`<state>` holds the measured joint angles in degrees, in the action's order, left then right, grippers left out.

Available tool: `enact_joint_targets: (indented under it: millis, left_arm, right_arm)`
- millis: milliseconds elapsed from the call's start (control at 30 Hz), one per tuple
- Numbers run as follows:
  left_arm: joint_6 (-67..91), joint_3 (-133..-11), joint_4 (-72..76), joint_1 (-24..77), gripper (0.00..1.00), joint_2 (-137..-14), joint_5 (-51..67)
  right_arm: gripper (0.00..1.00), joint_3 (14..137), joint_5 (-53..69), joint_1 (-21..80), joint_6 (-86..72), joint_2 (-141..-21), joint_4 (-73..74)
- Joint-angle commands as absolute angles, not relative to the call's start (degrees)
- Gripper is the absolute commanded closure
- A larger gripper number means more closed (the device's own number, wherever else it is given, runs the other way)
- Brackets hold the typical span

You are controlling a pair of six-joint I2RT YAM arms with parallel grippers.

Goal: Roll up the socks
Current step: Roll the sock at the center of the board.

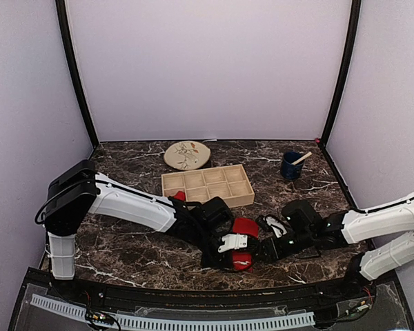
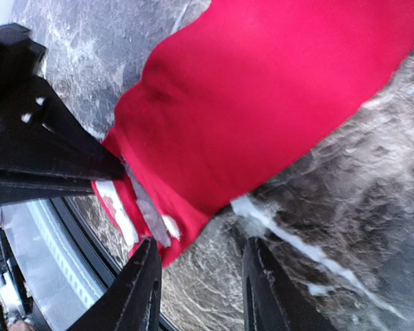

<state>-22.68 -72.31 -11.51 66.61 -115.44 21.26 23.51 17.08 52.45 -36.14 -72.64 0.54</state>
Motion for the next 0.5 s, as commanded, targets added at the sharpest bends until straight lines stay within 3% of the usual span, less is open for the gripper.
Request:
enact_joint_targets:
  millis: [0, 467]
  left_arm:
    - [-20.86, -75.33, -20.08, 64.13, 1.0, -117.68, 28.61]
    - [-20.87, -82.75, -30.09, 60.47, 1.0, -124.41, 38.6]
  right_arm:
    - [0.62, 21.81, 10.18, 53.1, -36.56, -67.52, 0.69]
    - [0.61, 22.3, -9.71, 66.94, -34.29, -64.37, 4.83]
